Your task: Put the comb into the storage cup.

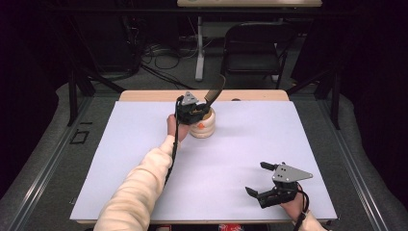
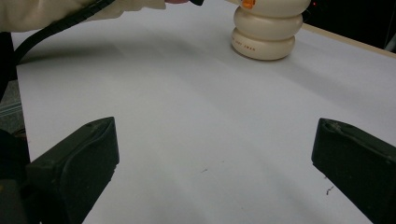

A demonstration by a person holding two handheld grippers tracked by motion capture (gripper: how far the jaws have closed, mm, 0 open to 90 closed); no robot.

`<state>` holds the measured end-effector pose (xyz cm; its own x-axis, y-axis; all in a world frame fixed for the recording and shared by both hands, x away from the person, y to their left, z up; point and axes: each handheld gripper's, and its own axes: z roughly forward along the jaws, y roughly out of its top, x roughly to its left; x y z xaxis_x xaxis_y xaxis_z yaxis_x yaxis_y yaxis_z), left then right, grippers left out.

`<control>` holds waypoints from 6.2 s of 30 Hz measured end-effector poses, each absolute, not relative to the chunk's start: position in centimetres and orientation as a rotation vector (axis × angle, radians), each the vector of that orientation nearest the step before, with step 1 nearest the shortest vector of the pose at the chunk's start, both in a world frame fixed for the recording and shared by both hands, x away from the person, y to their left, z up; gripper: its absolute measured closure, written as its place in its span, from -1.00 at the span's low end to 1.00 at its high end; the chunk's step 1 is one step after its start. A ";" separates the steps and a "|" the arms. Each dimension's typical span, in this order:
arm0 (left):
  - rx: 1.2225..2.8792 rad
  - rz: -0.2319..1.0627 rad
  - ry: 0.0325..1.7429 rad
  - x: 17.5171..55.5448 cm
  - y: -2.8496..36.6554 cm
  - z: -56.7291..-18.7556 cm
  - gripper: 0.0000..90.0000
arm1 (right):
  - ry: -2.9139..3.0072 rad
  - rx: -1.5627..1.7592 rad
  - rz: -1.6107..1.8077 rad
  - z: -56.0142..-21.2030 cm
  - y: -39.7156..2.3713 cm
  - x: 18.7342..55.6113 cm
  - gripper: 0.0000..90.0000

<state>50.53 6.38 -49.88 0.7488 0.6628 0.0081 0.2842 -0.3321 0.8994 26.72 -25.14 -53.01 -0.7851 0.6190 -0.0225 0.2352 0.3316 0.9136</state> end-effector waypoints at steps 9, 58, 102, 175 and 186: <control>1.936 0.450 0.729 50.6 6.3 -50.0 0.59 | 2.234 0.756 1.440 -53.0 -25.1 26.7 -1.00; 1.983 0.423 0.715 47.6 9.5 -46.8 -0.84 | 2.235 0.756 1.439 -53.0 -25.1 26.7 -1.00; 2.072 0.468 0.769 40.0 16.0 -47.0 -1.00 | 2.242 0.757 1.437 -53.0 -24.9 26.7 -1.00; 2.025 0.500 0.813 29.5 19.8 -51.7 -1.00 | 2.247 0.762 1.430 -53.0 -24.9 26.6 -0.99; 2.020 0.517 0.812 28.2 20.3 -52.2 -1.00 | 2.246 0.761 1.429 -53.0 -24.9 26.6 -1.00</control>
